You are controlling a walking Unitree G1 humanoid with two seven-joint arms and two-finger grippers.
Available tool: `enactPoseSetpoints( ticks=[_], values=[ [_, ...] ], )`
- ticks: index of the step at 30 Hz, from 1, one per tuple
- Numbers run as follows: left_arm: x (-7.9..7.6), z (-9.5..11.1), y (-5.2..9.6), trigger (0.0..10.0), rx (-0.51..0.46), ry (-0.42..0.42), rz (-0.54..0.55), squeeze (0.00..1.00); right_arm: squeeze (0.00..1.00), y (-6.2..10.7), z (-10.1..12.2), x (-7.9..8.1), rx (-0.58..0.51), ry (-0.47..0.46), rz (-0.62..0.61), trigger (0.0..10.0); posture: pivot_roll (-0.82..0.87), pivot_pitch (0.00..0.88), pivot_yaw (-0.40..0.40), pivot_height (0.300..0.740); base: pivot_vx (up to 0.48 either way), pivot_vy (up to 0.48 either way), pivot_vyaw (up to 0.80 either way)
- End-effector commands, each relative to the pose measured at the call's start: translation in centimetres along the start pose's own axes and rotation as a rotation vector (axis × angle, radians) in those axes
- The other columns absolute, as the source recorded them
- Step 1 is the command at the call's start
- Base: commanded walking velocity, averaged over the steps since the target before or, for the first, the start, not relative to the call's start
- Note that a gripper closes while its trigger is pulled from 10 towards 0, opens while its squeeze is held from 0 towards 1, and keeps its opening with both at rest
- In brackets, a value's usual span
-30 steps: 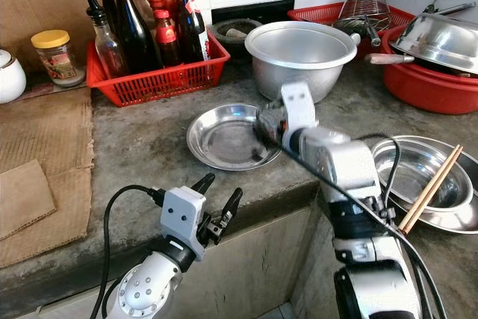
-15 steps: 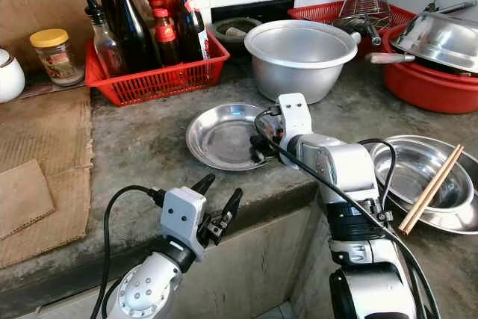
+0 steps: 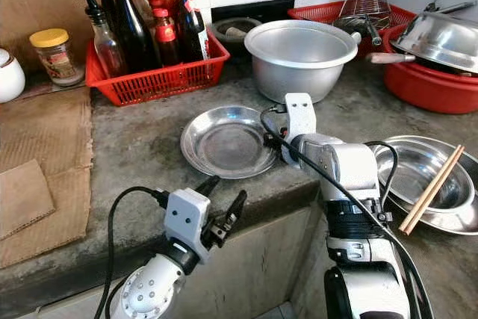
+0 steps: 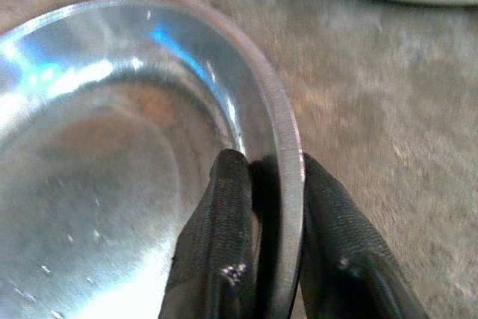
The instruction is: Kitchen organization
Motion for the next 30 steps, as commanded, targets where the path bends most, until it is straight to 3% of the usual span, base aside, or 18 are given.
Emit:
enactPoseSetpoints(
  ticks=[1, 4, 8, 19, 23, 27, 28, 30],
  values=[
    [0.4, 0.9, -0.2, 10.0, -0.034, -0.004, 0.017, 0.0, 0.0, -0.5, -1.9, 0.3, 0.077, -0.044, 0.01, 0.0, 0.09, 0.065, -0.036, 0.74, 0.0, 0.0, 0.0],
    [0.3, 0.9, -0.2, 10.0, -0.036, -0.002, 0.017, 0.0, 0.0, -0.5, -1.9, 0.3, 0.074, -0.063, 0.012, 0.0, 0.1, 0.061, -0.035, 0.74, 0.0, 0.0, 0.0],
    [0.3, 0.9, -0.1, 10.0, -0.035, -0.003, 0.014, 0.0, 0.0, -0.5, -1.2, 0.4, 0.013, -0.254, 0.028, 0.0, 0.1, 0.058, -0.032, 0.74, 0.0, 0.0, 0.0],
    [0.4, 1.0, -0.2, 10.0, -0.036, -0.002, 0.016, 0.0, 0.0, 0.2, 0.7, 0.5, -0.174, -0.506, 0.045, 0.0, 0.1, 0.067, -0.02, 0.74, 0.0, 0.0, 0.0],
    [0.4, 1.0, -0.2, 10.0, -0.035, -0.004, 0.013, 0.0, 0.0, 0.6, 1.0, 0.4, -0.226, -0.543, 0.025, 0.0, 0.1, 0.074, -0.023, 0.74, 0.0, 0.0, 0.0],
    [0.6, 1.2, -0.3, 10.0, -0.04, -0.004, 0.022, 0.0, 0.0, 1.2, 1.9, -0.2, -0.308, -0.506, -0.014, 0.0, 0.11, 0.079, -0.023, 0.74, 0.0, 0.0, 0.0],
    [0.6, 1.2, -0.3, 10.0, -0.041, -0.005, 0.025, 0.0, 0.0, 1.8, 2.6, -0.6, -0.371, -0.431, -0.057, 0.0, 0.11, 0.082, -0.023, 0.74, 0.0, 0.0, 0.0],
    [0.6, 1.3, -0.3, 10.0, -0.044, -0.003, 0.027, 0.0, 0.0, 2.4, 3.5, -0.4, -0.434, -0.365, -0.062, 0.0, 0.11, 0.085, -0.024, 0.74, 0.0, 0.0, 0.0]
  ],
)
Point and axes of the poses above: a point about 5 cm out from each wrist's last joint towards the gripper, its own y axis pointing back from the gripper into the wrist, its own z axis along the axis of the wrist's last joint, x = y × z, the point moved 6 cm from there along -y, pointing out of the wrist towards the gripper, and after that the axes turned 1 degree about y, right-handed, at the moved point
